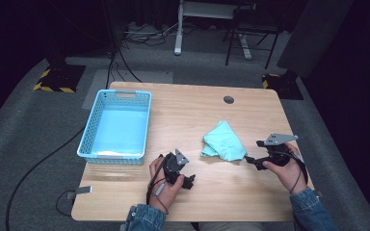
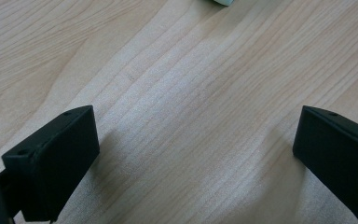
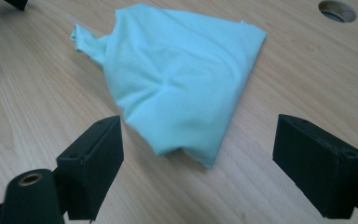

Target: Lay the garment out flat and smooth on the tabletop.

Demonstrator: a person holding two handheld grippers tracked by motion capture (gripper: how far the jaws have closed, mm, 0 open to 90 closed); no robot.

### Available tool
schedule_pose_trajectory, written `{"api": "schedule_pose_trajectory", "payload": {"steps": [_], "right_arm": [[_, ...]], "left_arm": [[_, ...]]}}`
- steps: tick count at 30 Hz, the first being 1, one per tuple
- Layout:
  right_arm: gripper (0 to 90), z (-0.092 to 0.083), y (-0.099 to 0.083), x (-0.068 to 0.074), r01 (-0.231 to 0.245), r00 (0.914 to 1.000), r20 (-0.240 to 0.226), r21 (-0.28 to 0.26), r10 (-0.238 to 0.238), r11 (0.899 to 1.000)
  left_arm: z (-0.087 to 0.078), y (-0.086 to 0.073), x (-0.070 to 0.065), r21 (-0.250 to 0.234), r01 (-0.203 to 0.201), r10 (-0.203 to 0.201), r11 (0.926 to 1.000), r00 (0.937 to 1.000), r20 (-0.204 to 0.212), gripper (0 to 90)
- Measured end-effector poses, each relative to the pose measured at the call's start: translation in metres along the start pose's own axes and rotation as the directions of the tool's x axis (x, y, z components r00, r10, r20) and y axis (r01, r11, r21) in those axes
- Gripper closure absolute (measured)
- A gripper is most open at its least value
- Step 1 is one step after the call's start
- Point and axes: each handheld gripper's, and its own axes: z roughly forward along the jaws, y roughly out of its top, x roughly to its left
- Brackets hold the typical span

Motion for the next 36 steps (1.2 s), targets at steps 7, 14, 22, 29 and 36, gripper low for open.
{"api": "schedule_pose_trajectory", "payload": {"steps": [7, 14, 22, 29, 36], "right_arm": [[16.4, 0.016, 0.017, -0.002, 0.017, 0.9997, -0.016, -0.004, -0.017, 1.000], [16.6, 0.035, 0.026, 0.000, 0.034, 0.9990, -0.030, 0.005, -0.034, 0.999], [17.0, 0.069, 0.032, 0.000, 0.021, 0.9986, -0.048, 0.024, -0.020, 0.999], [16.7, 0.091, 0.023, 0.003, 0.047, 0.9988, -0.018, 0.072, -0.046, 0.996], [17.3, 0.087, 0.012, 0.012, 0.068, 0.9976, 0.008, 0.055, -0.069, 0.996]], "left_arm": [[0.000, 0.000, 0.000, 0.000, 0.000, 0.000, 1.0000, 1.0000, 0.000, 0.1], [0.000, 0.000, 0.000, 0.000, 0.000, 0.000, 1.0000, 1.0000, 0.000, 0.1], [0.000, 0.000, 0.000, 0.000, 0.000, 0.000, 1.0000, 1.0000, -0.001, 0.1], [0.000, 0.000, 0.000, 0.000, 0.000, 0.000, 1.0000, 1.0000, -0.001, 0.1], [0.000, 0.000, 0.000, 0.000, 0.000, 0.000, 1.0000, 1.0000, -0.001, 0.1]]}}
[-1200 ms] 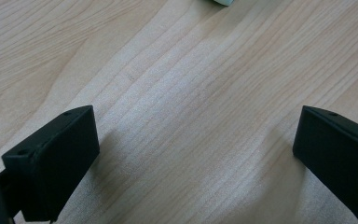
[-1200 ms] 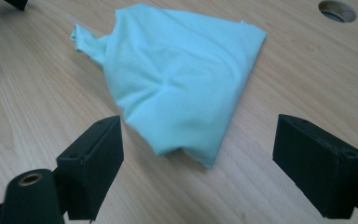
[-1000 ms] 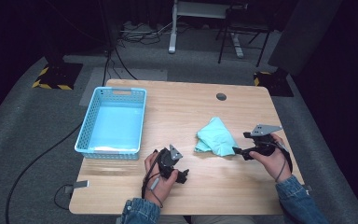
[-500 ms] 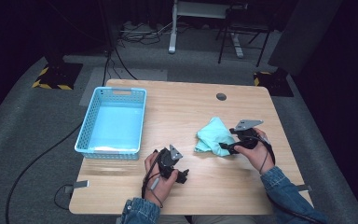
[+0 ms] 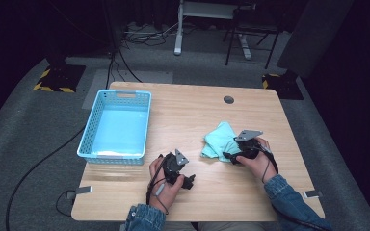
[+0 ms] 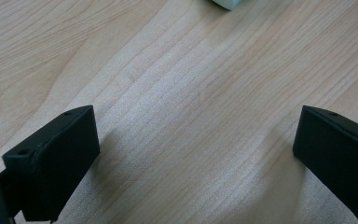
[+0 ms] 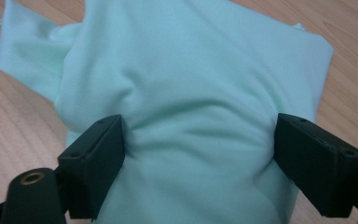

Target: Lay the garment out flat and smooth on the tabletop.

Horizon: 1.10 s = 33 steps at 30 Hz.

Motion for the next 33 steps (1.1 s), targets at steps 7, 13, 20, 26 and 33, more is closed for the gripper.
{"api": "schedule_pose_trajectory", "payload": {"steps": [7, 13, 20, 26, 33], "right_arm": [[18.0, -0.013, -0.011, 0.014, 0.016, 0.9995, -0.026, -0.004, -0.017, 1.000], [18.0, -0.019, -0.015, 0.021, 0.018, 0.9993, -0.032, 0.003, -0.018, 1.000], [26.1, -0.048, -0.001, 0.025, -0.021, 0.9994, -0.030, -0.074, 0.018, 0.997], [27.4, -0.048, 0.012, 0.029, -0.003, 0.9993, -0.038, -0.089, 0.000, 0.996], [26.8, -0.046, 0.024, 0.035, 0.003, 0.9984, -0.057, -0.101, -0.009, 0.995]], "left_arm": [[0.000, 0.000, 0.000, 0.000, 0.001, -0.001, 1.0000, 1.0000, -0.002, 0.2], [0.000, 0.000, 0.000, 0.000, 0.002, -0.002, 1.0000, 1.0000, -0.002, 0.2], [0.000, 0.000, 0.000, 0.000, 0.002, -0.002, 1.0000, 1.0000, -0.001, 0.2], [0.000, 0.000, 0.000, -0.001, 0.002, -0.002, 1.0000, 1.0000, -0.002, 0.2], [0.000, 0.000, 0.000, 0.000, 0.002, -0.002, 1.0000, 1.0000, -0.001, 0.2]]}}
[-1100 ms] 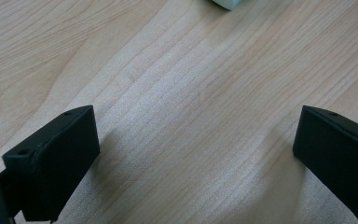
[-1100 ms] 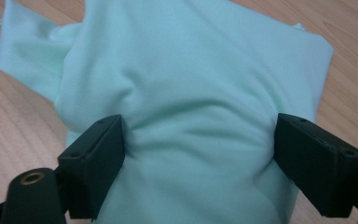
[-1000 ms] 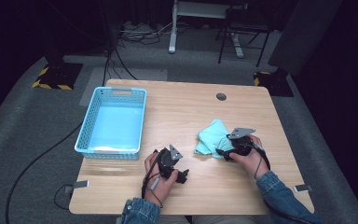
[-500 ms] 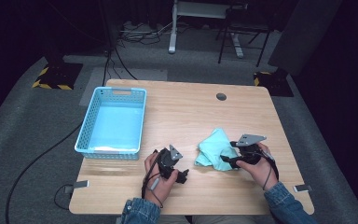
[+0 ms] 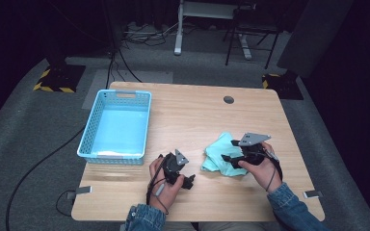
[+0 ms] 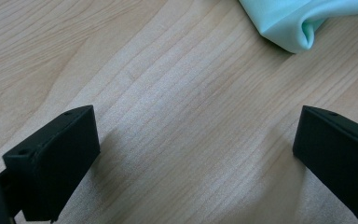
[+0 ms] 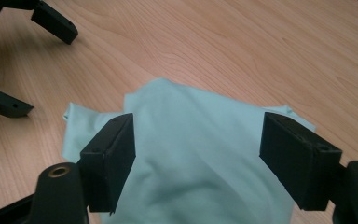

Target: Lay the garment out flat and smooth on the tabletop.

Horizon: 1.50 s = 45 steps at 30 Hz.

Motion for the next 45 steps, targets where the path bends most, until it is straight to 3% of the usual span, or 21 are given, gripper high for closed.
{"api": "schedule_pose_trajectory", "payload": {"steps": [6, 20, 21, 22, 23, 24, 25, 27, 37, 39, 45], "right_arm": [[26.4, 0.011, 0.007, 0.013, 0.030, 0.9989, -0.035, -0.002, -0.030, 1.000], [34.6, 0.043, 0.011, 0.025, 0.068, 0.9955, -0.069, 0.049, -0.065, 0.996], [44.2, 0.051, 0.009, 0.023, 0.071, 0.9958, -0.063, 0.074, -0.066, 0.995], [44.2, 0.051, 0.009, 0.023, 0.071, 0.9958, -0.063, 0.074, -0.066, 0.995], [57.4, 0.056, 0.006, 0.020, 0.056, 0.9965, -0.067, 0.088, -0.050, 0.995], [57.4, 0.056, 0.006, 0.020, 0.056, 0.9965, -0.067, 0.088, -0.050, 0.995], [65.1, 0.057, 0.005, 0.019, 0.042, 0.9964, -0.077, 0.089, -0.035, 0.995], [79.9, 0.053, 0.007, 0.016, 0.036, 0.9965, -0.078, 0.083, -0.030, 0.996], [81.0, 0.026, 0.019, 0.010, 0.008, 0.9981, -0.061, -0.024, -0.010, 1.000], [82.7, 0.016, 0.022, 0.006, 0.010, 0.9991, -0.040, -0.042, -0.012, 0.999], [83.1, -0.001, 0.025, -0.002, 0.007, 0.9999, -0.012, -0.064, -0.008, 0.998]], "left_arm": [[0.000, 0.000, 0.000, 0.000, 0.001, -0.001, 1.0000, 1.0000, 0.000, 0.2], [0.000, 0.000, 0.000, 0.000, 0.001, -0.001, 1.0000, 1.0000, 0.000, 0.2], [0.000, 0.000, 0.000, 0.000, 0.001, -0.001, 1.0000, 1.0000, 0.000, 0.2], [0.000, 0.000, 0.000, 0.000, 0.001, -0.001, 1.0000, 1.0000, 0.000, 0.2], [0.000, 0.000, 0.000, 0.000, 0.002, -0.002, 1.0000, 1.0000, -0.001, 0.2], [0.000, 0.000, 0.000, 0.000, 0.002, -0.002, 1.0000, 1.0000, -0.001, 0.2], [0.000, 0.000, 0.000, 0.000, 0.002, -0.002, 1.0000, 1.0000, -0.001, 0.2], [0.000, 0.000, 0.000, 0.000, 0.002, -0.002, 1.0000, 1.0000, -0.001, 0.2], [0.000, 0.000, 0.000, 0.000, 0.001, -0.001, 1.0000, 1.0000, -0.001, 0.2], [0.000, 0.000, 0.000, 0.000, 0.002, -0.002, 1.0000, 1.0000, -0.002, 0.2], [0.000, 0.000, 0.000, 0.000, 0.002, -0.002, 1.0000, 1.0000, -0.002, 0.2]]}}
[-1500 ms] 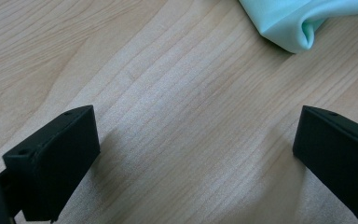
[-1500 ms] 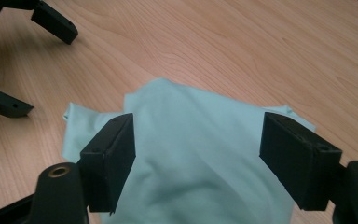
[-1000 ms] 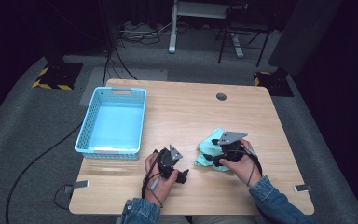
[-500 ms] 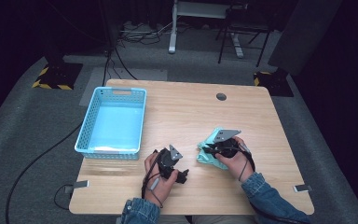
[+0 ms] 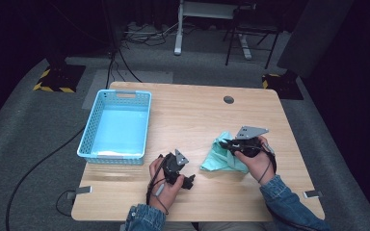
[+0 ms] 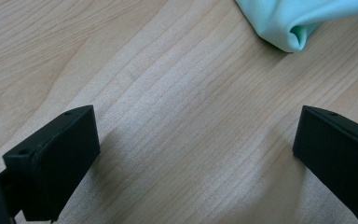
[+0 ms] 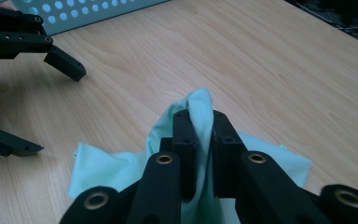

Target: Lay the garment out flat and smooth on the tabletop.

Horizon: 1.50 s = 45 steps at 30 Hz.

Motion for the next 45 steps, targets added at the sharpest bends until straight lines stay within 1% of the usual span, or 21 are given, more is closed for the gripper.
{"api": "schedule_pose_trajectory", "payload": {"steps": [2, 5, 6, 9, 12, 14, 16, 17, 18, 19, 20, 21, 22, 23, 24, 25, 26, 30, 33, 38, 45], "right_arm": [[83.1, -0.010, -0.001, -0.006, -0.011, 0.9998, 0.016, -0.010, 0.011, 1.000], [83.0, -0.017, -0.002, -0.009, -0.015, 0.9996, 0.025, -0.017, 0.016, 1.000], [83.0, -0.026, -0.004, -0.012, -0.021, 0.9989, 0.041, -0.025, 0.022, 0.999], [83.0, -0.034, -0.006, -0.016, -0.023, 0.9982, 0.055, -0.028, 0.025, 0.999], [82.9, -0.054, -0.017, -0.028, -0.048, 0.9944, 0.093, -0.032, 0.050, 0.998], [82.9, -0.057, -0.019, -0.031, -0.055, 0.9933, 0.100, -0.032, 0.058, 0.998], [82.7, -0.068, -0.028, -0.041, -0.079, 0.9879, 0.131, -0.029, 0.083, 0.996], [82.1, -0.073, -0.035, -0.048, -0.099, 0.9829, 0.153, -0.026, 0.102, 0.995], [73.1, -0.086, -0.050, -0.064, -0.144, 0.9566, 0.254, -0.013, 0.143, 0.989], [73.1, -0.086, -0.050, -0.064, -0.144, 0.9566, 0.254, -0.013, 0.143, 0.989], [57.7, -0.090, -0.057, -0.071, -0.156, 0.9402, 0.306, -0.005, 0.150, 0.988], [46.3, -0.097, -0.066, -0.080, -0.193, 0.9165, 0.361, 0.019, 0.173, 0.981], [35.7, -0.108, -0.077, -0.085, -0.233, 0.8932, 0.398, 0.011, 0.210, 0.972], [35.7, -0.108, -0.077, -0.085, -0.233, 0.8932, 0.398, 0.011, 0.210, 0.972], [34.1, -0.115, -0.080, -0.083, -0.238, 0.8923, 0.396, 0.006, 0.216, 0.971], [33.9, -0.116, -0.081, -0.081, -0.234, 0.8959, 0.389, 0.003, 0.215, 0.972], [33.9, -0.116, -0.081, -0.081, -0.234, 0.8959, 0.389, 0.003, 0.215, 0.972], [33.4, -0.119, -0.079, -0.072, -0.211, 0.9124, 0.358, -0.004, 0.198, 0.978], [31.9, -0.119, -0.078, -0.066, -0.205, 0.9208, 0.337, -0.013, 0.197, 0.979], [30.6, -0.118, -0.082, -0.061, -0.199, 0.9288, 0.316, -0.015, 0.193, 0.980], [25.0, -0.125, -0.096, -0.057, -0.205, 0.9349, 0.293, -0.017, 0.201, 0.979]], "left_arm": [[0.000, 0.000, 0.000, 0.000, 0.001, -0.001, 1.0000, 1.0000, 0.000, 0.2], [0.000, 0.000, 0.000, 0.000, 0.000, 0.000, 1.0000, 1.0000, 0.000, 0.2], [0.000, 0.000, 0.000, 0.000, 0.001, -0.001, 1.0000, 1.0000, 0.000, 0.2], [0.000, 0.000, 0.000, 0.000, 0.001, -0.001, 1.0000, 1.0000, 0.000, 0.2], [0.000, 0.000, 0.000, 0.000, 0.001, -0.001, 1.0000, 1.0000, 0.000, 0.2], [0.000, 0.000, 0.000, 0.000, 0.001, -0.001, 1.0000, 1.0000, 0.000, 0.2], [0.000, 0.000, 0.000, 0.000, 0.001, -0.001, 1.0000, 1.0000, 0.000, 0.2], [0.000, 0.000, 0.000, 0.000, 0.002, -0.002, 1.0000, 1.0000, 0.000, 0.2], [0.000, 0.000, 0.000, 0.000, 0.001, -0.001, 1.0000, 1.0000, 0.000, 0.2], [0.000, 0.000, 0.000, 0.000, 0.001, -0.001, 1.0000, 1.0000, 0.000, 0.2], [0.000, 0.000, 0.000, 0.000, 0.001, -0.001, 1.0000, 1.0000, 0.000, 0.2], [0.000, 0.000, 0.000, 0.000, 0.001, -0.001, 1.0000, 1.0000, 0.000, 0.2], [0.000, 0.000, 0.000, 0.000, 0.001, -0.001, 1.0000, 1.0000, 0.000, 0.2], [0.000, 0.000, 0.000, 0.000, 0.001, -0.001, 1.0000, 1.0000, 0.000, 0.2], [0.000, 0.000, 0.000, 0.000, 0.001, -0.001, 1.0000, 1.0000, 0.000, 0.1], [0.000, 0.000, 0.000, 0.000, 0.001, -0.001, 1.0000, 1.0000, 0.000, 0.1], [0.000, 0.000, 0.000, 0.000, 0.001, -0.001, 1.0000, 1.0000, 0.000, 0.1], [0.000, 0.000, 0.000, 0.001, 0.001, -0.001, 1.0000, 1.0000, 0.000, 0.1], [0.000, 0.000, 0.000, 0.001, 0.001, -0.001, 1.0000, 1.0000, -0.001, 0.2], [-0.001, 0.000, 0.000, 0.001, 0.006, -0.006, 1.0000, 1.0000, -0.008, 0.2], [-0.001, -0.001, -0.001, 0.001, 0.018, -0.018, 0.9998, 0.9997, -0.017, 0.3]]}}
